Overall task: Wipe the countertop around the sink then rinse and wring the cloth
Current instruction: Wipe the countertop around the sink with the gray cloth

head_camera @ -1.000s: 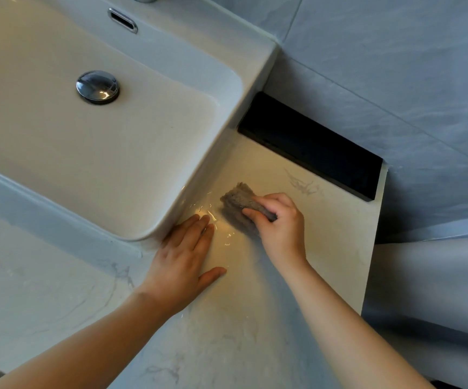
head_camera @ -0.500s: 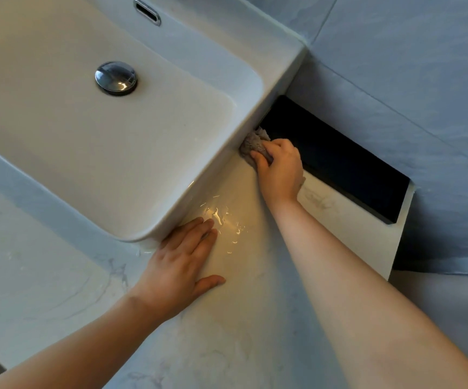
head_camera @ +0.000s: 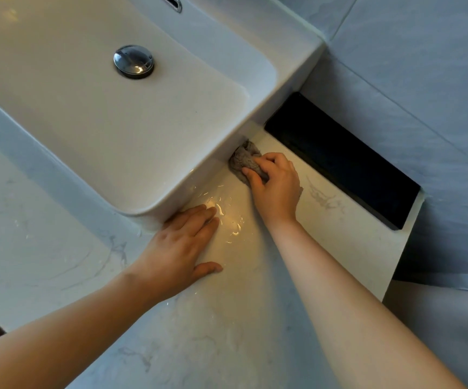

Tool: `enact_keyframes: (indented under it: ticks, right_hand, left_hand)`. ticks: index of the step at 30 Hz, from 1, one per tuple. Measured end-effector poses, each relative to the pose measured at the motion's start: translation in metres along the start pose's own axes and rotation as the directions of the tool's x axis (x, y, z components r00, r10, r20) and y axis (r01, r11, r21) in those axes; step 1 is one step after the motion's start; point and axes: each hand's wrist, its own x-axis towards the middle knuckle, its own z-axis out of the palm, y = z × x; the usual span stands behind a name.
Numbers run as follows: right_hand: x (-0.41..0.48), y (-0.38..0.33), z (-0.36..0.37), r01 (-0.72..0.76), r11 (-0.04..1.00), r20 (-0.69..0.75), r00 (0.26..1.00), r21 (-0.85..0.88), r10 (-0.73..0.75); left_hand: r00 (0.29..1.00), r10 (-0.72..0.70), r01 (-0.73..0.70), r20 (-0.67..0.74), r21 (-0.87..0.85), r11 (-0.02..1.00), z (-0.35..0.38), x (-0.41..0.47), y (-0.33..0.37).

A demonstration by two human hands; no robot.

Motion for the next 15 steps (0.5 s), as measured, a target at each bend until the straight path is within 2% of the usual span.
enact_keyframes:
  ticks: [4,9,13,15]
  right_hand:
    - [-0.023,-0.006,-0.002,0.032,0.999,0.023,0.999,-0.005,-0.032]
    - [-0.056,-0.013,-0.013,0.075,0.992,0.108,0.99,0.105,-0.087]
    - [-0.077,-0.025,-0.03,-0.019,0.969,0.248,0.968,0.246,-0.044]
    - [-0.071,-0.029,-0.042,-0.058,0.952,0.173,0.985,0.302,0.005]
  left_hand:
    - [1.0,-0.019,0.019,0.005,-0.063,0.998,-0.005,-0.02,0.005]
    - [0.986,-0.158,0.149,-0.063,-0.121,0.981,-0.008,-0.059,0.016]
    - [0.976,-0.208,0.203,-0.064,-0.083,0.976,0.0,-0.066,0.011]
    - [0.978,-0.203,0.199,-0.057,-0.072,0.977,0.005,-0.067,0.008]
